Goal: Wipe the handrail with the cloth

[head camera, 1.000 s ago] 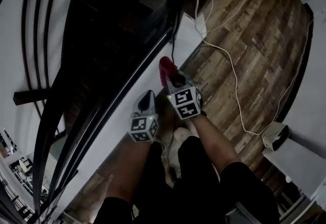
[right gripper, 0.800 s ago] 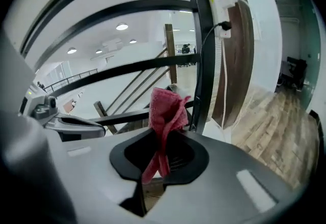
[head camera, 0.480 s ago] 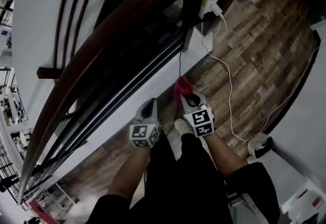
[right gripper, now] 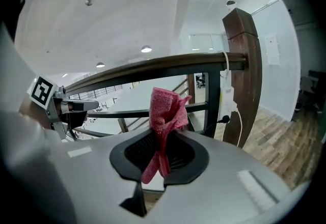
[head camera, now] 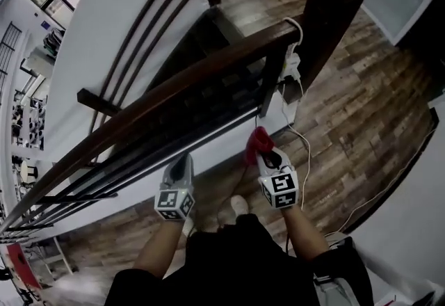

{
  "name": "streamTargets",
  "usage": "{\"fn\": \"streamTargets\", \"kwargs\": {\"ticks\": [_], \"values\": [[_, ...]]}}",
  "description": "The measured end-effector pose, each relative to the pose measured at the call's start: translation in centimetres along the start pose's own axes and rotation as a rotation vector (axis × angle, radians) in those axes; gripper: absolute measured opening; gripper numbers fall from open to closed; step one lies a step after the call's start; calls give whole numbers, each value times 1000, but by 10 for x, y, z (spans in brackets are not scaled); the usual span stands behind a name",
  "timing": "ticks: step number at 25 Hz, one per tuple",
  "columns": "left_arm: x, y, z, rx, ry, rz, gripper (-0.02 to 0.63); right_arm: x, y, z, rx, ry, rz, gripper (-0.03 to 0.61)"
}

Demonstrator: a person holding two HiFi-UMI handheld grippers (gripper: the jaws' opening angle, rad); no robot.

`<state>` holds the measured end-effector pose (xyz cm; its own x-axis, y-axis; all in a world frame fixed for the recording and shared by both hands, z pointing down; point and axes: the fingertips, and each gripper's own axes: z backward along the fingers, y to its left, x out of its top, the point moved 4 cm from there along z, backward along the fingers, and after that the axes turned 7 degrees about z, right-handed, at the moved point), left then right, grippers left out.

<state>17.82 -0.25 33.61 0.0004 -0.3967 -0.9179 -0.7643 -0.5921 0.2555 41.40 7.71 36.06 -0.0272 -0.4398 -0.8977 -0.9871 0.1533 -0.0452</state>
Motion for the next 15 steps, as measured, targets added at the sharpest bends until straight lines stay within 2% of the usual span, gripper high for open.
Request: {"fn": "streamTargets", "kwargs": {"ticks": [3,7,9,12,15], "values": [[10,9,20,34,-72,8,0,10,2,16,-8,-40,5,43],[22,5,29,-6,-142,27,0,21,16,22,2,-77,16,43],[32,3,34,-17,-188,15,0,31,30,22,26,-95,48,43],[55,11,50,9,-299,-11,0,54,51,23,63,-134,134,43],[75,34,80,37,-384,10,0,78,71,28,81,-195,196,43]]}}
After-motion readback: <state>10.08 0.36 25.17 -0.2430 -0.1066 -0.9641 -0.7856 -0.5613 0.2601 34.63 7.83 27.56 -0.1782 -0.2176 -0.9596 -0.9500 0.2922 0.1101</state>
